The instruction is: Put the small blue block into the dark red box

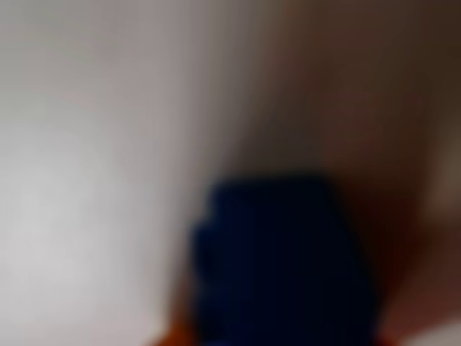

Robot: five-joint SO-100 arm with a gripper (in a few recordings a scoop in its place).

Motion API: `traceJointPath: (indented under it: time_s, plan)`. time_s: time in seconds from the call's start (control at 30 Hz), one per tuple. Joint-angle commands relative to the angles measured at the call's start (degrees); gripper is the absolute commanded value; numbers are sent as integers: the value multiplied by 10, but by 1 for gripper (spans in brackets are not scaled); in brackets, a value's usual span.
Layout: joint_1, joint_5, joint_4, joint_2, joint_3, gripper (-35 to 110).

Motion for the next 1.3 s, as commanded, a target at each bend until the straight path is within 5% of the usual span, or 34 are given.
traceJointPath:
  time_s: [0.0, 0.43, 1.0, 1.27]
  plan:
    - [30, -44, 15, 62, -1, 0]
    - [189, -257, 15, 443, 287, 0]
    - [282, -464, 13, 272, 293, 14]
    - [275, -642, 14, 380, 375, 13]
